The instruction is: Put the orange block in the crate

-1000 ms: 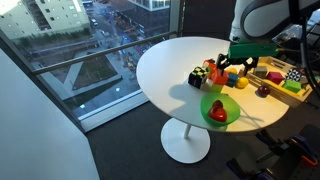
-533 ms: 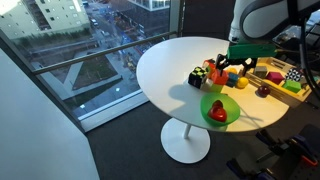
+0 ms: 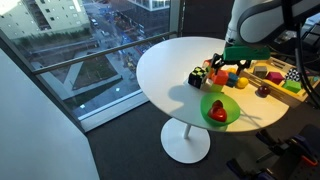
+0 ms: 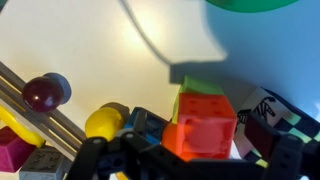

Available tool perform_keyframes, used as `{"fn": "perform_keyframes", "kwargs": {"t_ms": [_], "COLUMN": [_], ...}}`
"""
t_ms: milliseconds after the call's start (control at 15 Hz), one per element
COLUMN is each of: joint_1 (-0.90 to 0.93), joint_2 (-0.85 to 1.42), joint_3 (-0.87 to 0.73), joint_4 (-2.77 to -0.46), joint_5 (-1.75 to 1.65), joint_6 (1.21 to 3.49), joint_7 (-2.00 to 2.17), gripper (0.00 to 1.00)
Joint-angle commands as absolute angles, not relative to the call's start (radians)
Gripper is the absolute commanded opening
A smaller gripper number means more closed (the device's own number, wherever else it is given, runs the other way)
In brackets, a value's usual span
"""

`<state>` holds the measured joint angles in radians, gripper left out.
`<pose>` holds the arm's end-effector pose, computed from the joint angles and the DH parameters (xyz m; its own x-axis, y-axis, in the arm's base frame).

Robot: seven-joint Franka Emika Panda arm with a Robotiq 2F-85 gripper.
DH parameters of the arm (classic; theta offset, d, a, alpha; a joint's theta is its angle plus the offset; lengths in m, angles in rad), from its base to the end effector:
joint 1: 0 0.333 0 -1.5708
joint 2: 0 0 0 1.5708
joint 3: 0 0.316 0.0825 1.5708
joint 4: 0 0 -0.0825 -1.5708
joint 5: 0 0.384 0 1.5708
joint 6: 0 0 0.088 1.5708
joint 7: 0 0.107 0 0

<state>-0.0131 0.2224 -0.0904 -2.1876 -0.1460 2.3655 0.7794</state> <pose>0.5483 -0.0585 0.2822 0.7159 -0.6967 0.0461 -0.6964 -0.7077 0.1189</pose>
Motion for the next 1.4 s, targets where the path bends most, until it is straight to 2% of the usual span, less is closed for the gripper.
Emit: {"fn": "perform_keyframes", "kwargs": {"t_ms": [0, 533, 600, 667, 800, 1067, 1133, 1333], "joint_1": [-0.003, 0.010, 0.012, 0.014, 0.020, 0.024, 0.024, 0.015], "joint_2": [0.245, 0.298, 0.301, 0.304, 0.303, 0.270, 0.259, 0.223], "joint_3": [-0.103, -0.119, -0.123, -0.127, -0.137, -0.158, -0.164, -0.179], "joint_4": [-2.190, -2.189, -2.189, -2.188, -2.183, -2.170, -2.167, -2.162], "joint_5": [-0.137, -0.139, -0.140, -0.140, -0.140, -0.147, -0.151, -0.161], "joint_6": [2.425, 2.525, 2.530, 2.532, 2.519, 2.474, 2.465, 2.430], "joint_7": [0.788, 0.791, 0.792, 0.791, 0.793, 0.801, 0.805, 0.804], "gripper": [1.00, 1.00, 0.94, 0.73, 0.68, 0.36, 0.31, 0.27]}}
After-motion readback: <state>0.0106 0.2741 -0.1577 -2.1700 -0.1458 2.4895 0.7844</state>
